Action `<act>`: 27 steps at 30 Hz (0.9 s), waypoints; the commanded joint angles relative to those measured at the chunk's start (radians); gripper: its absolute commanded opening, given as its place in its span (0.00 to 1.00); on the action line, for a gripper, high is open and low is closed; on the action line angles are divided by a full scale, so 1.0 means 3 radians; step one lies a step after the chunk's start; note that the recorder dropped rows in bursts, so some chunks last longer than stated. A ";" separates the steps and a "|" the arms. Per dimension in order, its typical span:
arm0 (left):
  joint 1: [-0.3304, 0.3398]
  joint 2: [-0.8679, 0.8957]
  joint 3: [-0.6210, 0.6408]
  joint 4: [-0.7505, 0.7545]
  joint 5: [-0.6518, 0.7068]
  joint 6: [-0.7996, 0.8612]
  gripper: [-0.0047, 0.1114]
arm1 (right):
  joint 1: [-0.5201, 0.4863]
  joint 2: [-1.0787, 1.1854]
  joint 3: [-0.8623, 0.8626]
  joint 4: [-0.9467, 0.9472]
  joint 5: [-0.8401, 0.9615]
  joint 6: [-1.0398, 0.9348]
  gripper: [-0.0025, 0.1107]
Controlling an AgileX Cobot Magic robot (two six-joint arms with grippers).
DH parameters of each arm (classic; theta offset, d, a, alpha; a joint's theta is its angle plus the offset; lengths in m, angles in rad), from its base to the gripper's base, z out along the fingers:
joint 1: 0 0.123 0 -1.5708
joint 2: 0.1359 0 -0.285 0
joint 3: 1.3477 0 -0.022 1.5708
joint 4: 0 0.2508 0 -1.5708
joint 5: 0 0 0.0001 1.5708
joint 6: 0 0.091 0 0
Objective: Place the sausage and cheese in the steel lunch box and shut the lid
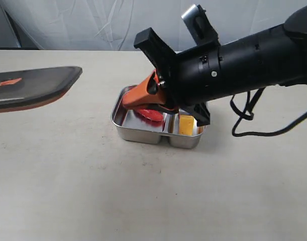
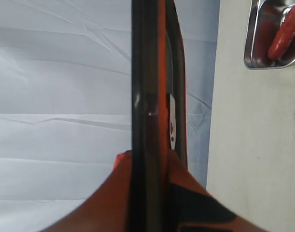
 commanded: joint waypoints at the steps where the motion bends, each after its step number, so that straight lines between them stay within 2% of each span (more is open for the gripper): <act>1: -0.0042 -0.0067 0.0039 -0.0119 -0.0003 0.0113 0.04 | -0.0037 0.0295 -0.0235 0.0454 0.0208 -0.0253 0.02; 6: -0.0154 -0.0067 0.0057 -0.0291 0.0015 0.0347 0.04 | -0.0037 0.0631 -0.0580 0.0569 0.0773 -0.0253 0.02; 16: -0.0351 -0.0074 0.0057 -0.0206 0.0166 0.0695 0.04 | -0.0037 0.0968 -0.0724 0.0385 0.1174 -0.0224 0.03; 18: -0.0363 -0.0074 0.0057 -0.0179 0.0166 0.0695 0.04 | -0.0037 0.0968 -0.0724 0.0353 0.1145 -0.0260 0.11; 21: -0.0363 -0.0102 0.0057 -0.0139 0.0166 0.0695 0.04 | -0.0037 0.0968 -0.0724 0.0353 0.1151 -0.0272 0.35; 24: -0.0363 -0.0123 0.0057 -0.0145 0.0200 0.0695 0.04 | -0.0037 0.0968 -0.0724 0.0346 0.1112 -0.0272 0.62; 25: -0.0363 -0.0136 0.0057 -0.0162 0.0203 0.0695 0.04 | -0.0037 0.0968 -0.0724 0.0365 0.1095 -0.0272 0.67; 27: -0.0363 -0.0144 0.0057 -0.0222 0.0203 0.0695 0.04 | -0.0037 0.0968 -0.0724 0.0410 0.1071 -0.0272 0.68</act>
